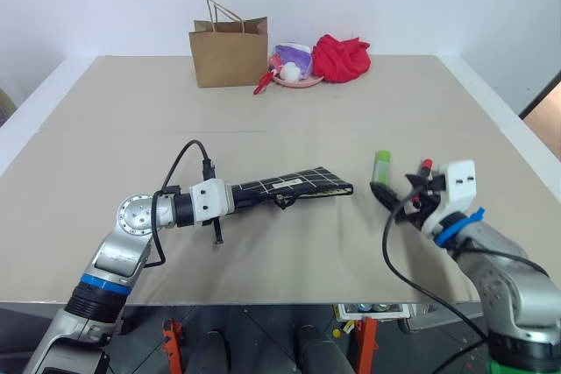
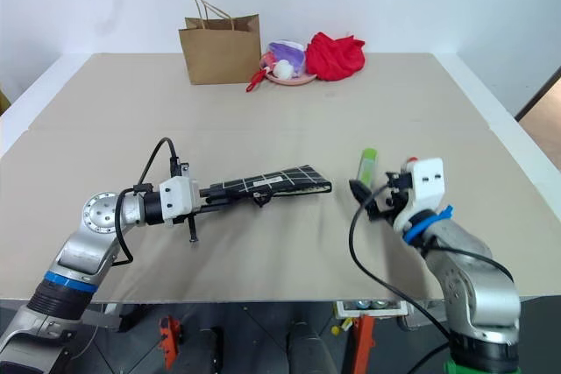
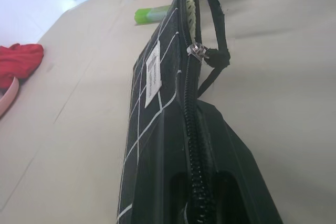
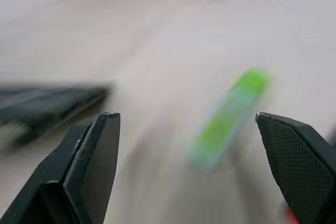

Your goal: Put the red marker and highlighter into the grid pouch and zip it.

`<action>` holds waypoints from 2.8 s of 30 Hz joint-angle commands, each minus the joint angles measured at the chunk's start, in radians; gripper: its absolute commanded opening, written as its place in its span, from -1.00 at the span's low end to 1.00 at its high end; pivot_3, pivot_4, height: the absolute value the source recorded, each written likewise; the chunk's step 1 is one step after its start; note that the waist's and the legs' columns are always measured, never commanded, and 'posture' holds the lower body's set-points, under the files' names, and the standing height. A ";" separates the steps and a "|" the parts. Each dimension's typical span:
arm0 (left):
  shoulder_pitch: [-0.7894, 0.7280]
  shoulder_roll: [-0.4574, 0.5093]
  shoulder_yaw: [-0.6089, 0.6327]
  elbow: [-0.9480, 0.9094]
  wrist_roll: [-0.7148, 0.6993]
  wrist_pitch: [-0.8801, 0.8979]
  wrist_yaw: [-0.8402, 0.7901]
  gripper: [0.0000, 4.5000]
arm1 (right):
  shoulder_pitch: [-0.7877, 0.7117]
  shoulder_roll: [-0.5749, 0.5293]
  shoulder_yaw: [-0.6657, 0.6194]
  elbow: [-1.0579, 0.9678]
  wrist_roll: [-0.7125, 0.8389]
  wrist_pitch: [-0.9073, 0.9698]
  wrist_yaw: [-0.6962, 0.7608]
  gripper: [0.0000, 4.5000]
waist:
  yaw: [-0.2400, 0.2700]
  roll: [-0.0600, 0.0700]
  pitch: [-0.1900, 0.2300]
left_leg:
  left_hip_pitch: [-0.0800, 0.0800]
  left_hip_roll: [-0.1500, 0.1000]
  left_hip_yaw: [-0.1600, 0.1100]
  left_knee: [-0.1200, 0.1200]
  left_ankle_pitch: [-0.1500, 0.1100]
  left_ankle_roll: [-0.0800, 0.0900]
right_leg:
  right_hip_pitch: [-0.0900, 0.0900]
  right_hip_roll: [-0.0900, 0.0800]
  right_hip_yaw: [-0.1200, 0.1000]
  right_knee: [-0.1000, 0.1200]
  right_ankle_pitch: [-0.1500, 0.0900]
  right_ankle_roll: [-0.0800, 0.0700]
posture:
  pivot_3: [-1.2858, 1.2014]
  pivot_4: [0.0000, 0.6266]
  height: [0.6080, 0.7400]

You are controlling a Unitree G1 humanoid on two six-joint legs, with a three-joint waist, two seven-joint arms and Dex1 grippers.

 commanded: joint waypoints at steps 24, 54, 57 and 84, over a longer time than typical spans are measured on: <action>-0.003 0.009 0.025 -0.064 -0.023 0.026 0.018 -1.00 | -0.082 0.243 0.090 0.191 -0.251 0.048 -0.375 0.16 | 0.007 0.000 -0.001 | -0.002 -0.001 0.000 -0.003 -0.002 0.002 | 0.000 0.000 0.000 0.000 -0.004 0.003 | 0.03 -0.52 1.00; -0.098 0.024 0.011 0.074 -0.063 -0.033 -0.112 -1.00 | 0.035 -0.417 -0.053 -0.223 0.224 -0.079 0.660 -0.53 | 0.029 0.003 0.003 | -0.003 -0.001 0.000 -0.001 -0.002 0.002 | 0.001 -0.001 0.000 -0.002 -0.006 0.005 | 0.03 -0.52 1.00; -0.112 0.025 0.013 0.100 -0.059 -0.056 -0.128 -1.00 | 0.041 -0.486 -0.083 -0.220 0.289 -0.042 0.720 -0.53 | 0.030 0.003 0.003 | -0.004 -0.001 0.000 -0.001 -0.002 0.002 | 0.000 -0.001 0.001 -0.002 -0.005 0.004 | 0.03 -0.52 1.00; -0.095 -0.015 0.010 0.052 -0.056 -0.071 -0.110 -1.00 | 0.118 -0.529 0.025 -0.189 0.256 -0.007 0.710 -0.53 | 0.030 0.003 0.003 | -0.003 -0.002 0.000 0.000 -0.002 0.002 | 0.000 -0.001 0.000 -0.001 -0.004 0.005 | 0.03 -0.52 1.00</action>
